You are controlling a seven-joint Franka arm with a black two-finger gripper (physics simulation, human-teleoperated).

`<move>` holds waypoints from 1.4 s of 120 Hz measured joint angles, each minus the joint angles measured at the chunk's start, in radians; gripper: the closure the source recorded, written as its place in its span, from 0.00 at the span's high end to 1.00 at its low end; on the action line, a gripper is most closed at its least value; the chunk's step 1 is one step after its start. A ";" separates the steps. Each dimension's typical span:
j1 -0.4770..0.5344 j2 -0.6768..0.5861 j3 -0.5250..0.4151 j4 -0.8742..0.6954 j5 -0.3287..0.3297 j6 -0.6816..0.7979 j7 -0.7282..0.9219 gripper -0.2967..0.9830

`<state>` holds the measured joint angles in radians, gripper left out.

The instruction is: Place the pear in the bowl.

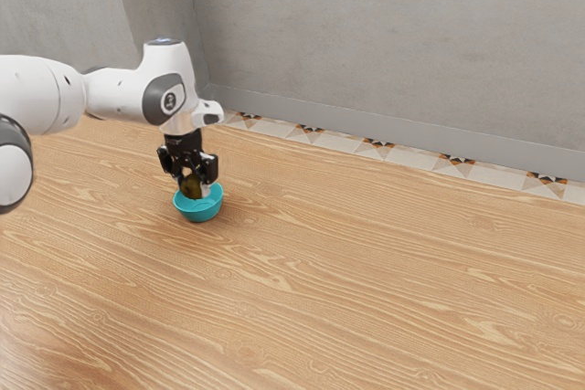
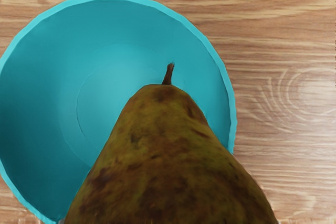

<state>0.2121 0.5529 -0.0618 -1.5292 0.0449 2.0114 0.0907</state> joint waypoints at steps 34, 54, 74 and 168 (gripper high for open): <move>-0.001 0.008 0.000 0.013 0.003 -0.008 0.039 0.54; 0.002 0.032 0.000 0.037 0.007 -0.014 0.055 0.53; 0.008 0.047 0.000 0.038 0.009 -0.015 0.066 0.54; -0.051 -0.387 -0.029 -0.053 -0.029 -0.232 0.043 0.76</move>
<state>0.1610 0.1659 -0.0905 -1.5825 0.0156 1.7795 0.1336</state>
